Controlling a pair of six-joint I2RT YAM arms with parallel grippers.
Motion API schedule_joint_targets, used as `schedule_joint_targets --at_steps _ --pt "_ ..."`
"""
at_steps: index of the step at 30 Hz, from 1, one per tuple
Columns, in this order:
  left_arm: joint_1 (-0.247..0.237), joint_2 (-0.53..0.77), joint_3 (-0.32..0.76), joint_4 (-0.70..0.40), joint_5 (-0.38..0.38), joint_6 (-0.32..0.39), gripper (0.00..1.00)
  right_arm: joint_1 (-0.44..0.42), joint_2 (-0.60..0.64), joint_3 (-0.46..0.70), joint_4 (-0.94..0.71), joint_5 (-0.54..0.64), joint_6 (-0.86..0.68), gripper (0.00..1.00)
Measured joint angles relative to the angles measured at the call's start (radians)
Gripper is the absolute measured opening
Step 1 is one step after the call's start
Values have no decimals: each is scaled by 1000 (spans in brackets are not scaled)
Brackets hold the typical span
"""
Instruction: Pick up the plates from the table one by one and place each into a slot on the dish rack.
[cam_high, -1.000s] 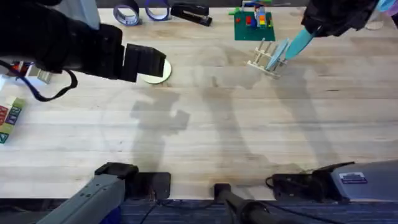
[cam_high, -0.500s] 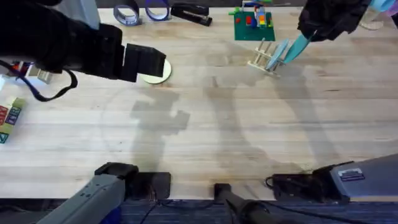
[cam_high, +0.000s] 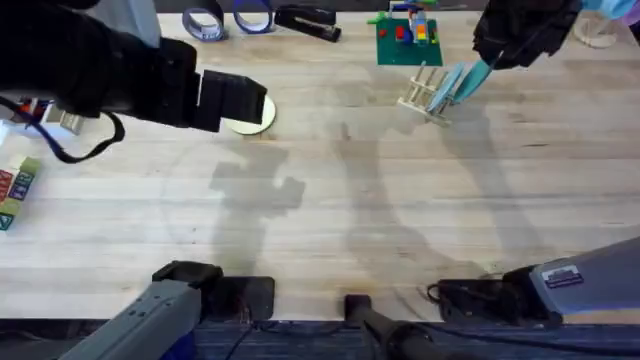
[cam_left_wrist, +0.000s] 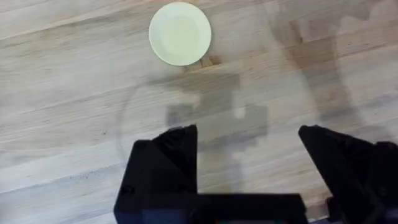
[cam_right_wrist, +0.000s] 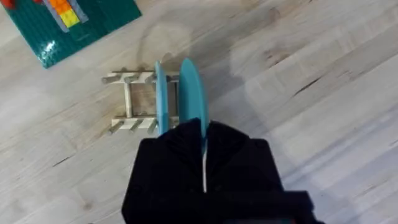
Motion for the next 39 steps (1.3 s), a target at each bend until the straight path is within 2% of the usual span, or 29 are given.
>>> schedule_joint_targets --at_steps 23,39 --pt "0 0 0 0 0 0 994 0 20 0 41 -3 0 29" --pt "0 0 0 0 0 0 993 0 89 0 48 -18 0 29"
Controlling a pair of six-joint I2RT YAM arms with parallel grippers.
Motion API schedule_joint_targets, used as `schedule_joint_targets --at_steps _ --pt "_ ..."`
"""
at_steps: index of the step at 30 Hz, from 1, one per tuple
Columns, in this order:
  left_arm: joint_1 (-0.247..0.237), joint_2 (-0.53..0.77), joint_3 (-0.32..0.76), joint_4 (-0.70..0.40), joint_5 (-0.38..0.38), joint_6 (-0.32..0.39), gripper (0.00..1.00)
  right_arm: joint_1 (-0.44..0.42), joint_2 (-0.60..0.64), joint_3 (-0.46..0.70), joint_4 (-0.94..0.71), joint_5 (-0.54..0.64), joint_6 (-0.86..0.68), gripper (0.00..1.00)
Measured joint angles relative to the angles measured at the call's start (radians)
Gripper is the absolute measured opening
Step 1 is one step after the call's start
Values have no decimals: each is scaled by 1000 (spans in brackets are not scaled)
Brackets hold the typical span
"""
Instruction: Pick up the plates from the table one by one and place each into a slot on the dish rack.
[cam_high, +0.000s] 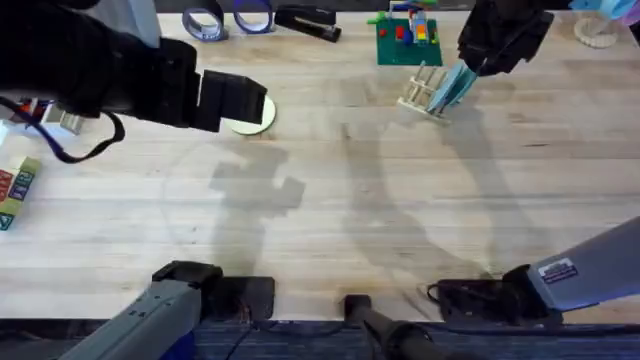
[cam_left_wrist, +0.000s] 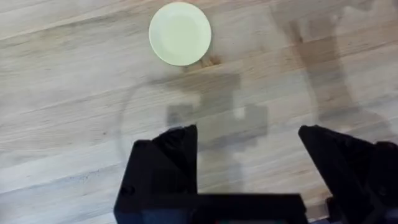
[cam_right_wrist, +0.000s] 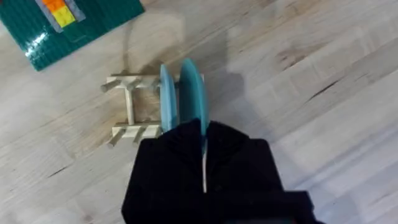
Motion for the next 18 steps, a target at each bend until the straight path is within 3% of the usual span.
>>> schedule_joint_targets --at_steps 16,18 --pt "0 0 0 0 0 0 993 0 6 0 1 0 0 30" --pt "0 0 0 0 0 0 993 0 6 0 2 0 0 67"
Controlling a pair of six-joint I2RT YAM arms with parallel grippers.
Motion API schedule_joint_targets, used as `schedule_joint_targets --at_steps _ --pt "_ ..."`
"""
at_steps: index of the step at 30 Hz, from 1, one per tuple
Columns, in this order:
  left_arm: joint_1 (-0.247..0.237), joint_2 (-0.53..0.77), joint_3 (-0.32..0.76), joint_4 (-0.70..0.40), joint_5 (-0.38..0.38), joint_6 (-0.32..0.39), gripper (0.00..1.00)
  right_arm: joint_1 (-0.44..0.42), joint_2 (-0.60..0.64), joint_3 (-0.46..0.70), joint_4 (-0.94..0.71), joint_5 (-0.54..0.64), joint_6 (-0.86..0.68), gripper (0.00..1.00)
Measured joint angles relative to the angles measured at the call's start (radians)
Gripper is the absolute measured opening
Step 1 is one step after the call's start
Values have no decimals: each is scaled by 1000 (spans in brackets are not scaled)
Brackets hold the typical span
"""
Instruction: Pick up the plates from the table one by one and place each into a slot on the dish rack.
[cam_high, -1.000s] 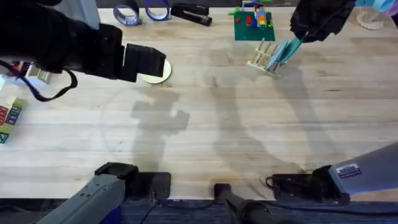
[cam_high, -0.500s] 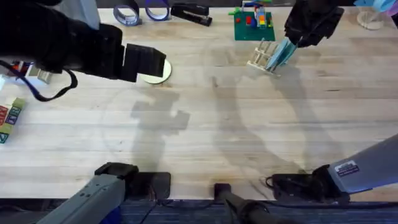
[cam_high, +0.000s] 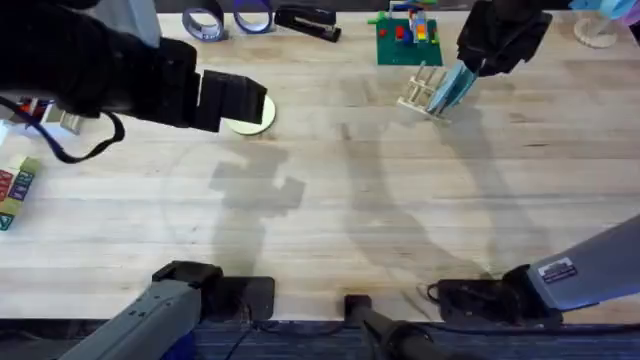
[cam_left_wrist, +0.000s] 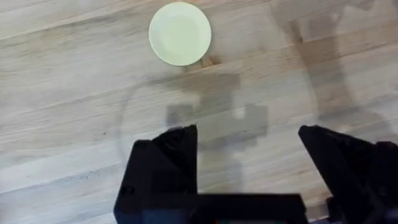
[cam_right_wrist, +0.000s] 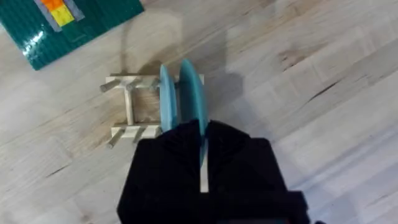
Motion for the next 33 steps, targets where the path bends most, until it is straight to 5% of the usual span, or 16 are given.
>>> schedule_joint_targets --at_steps 21,29,33 --pt "0 0 0 0 0 0 993 5 0 3 -1 0 -14 137" --pt "0 0 0 0 0 0 993 40 -66 42 -2 0 -72 346" --pt "0 0 0 0 0 0 993 85 -137 57 -2 0 -117 542"
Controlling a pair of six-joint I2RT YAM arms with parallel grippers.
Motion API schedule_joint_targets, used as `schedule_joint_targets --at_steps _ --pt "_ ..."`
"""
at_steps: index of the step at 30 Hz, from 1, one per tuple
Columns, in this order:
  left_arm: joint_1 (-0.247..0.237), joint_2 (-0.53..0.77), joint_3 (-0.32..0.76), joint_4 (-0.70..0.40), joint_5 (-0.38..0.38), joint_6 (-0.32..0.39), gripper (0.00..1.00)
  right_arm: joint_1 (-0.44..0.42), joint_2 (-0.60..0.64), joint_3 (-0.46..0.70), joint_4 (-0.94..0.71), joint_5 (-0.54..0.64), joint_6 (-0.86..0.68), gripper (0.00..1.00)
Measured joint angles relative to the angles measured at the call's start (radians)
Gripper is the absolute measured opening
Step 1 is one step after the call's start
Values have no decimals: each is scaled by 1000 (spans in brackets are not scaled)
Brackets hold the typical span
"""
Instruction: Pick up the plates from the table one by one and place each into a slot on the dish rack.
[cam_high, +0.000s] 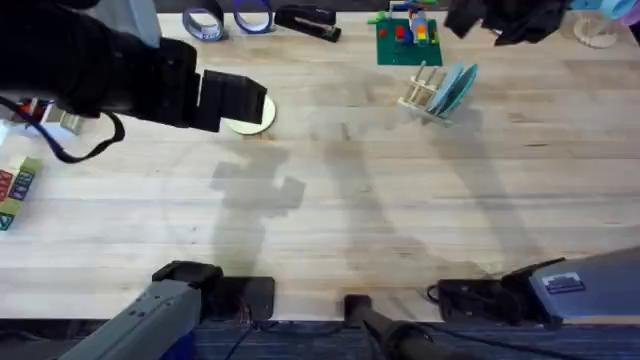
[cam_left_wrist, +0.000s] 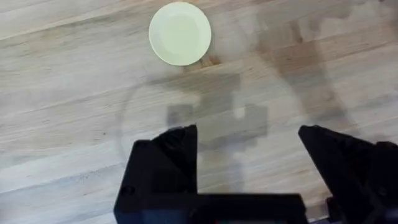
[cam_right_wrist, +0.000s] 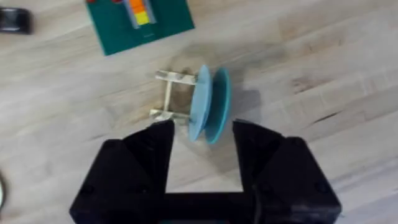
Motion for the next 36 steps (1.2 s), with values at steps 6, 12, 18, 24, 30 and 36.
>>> schedule_joint_targets --at_steps 6,12,18,24,30,36 --pt "0 0 0 0 0 0 993 101 -82 4 -1 0 -87 848" --pt "0 0 0 0 0 0 993 194 -133 4 -1 -1 -181 891" --pt "0 0 0 0 0 0 993 251 -151 4 0 -23 -294 898" --pt "0 0 0 0 0 0 993 261 -151 4 0 -180 -432 898" --pt "0 0 0 0 0 0 993 261 -151 4 0 -337 -538 898" --pt "0 0 0 0 0 0 993 261 -151 4 0 -463 -609 898"
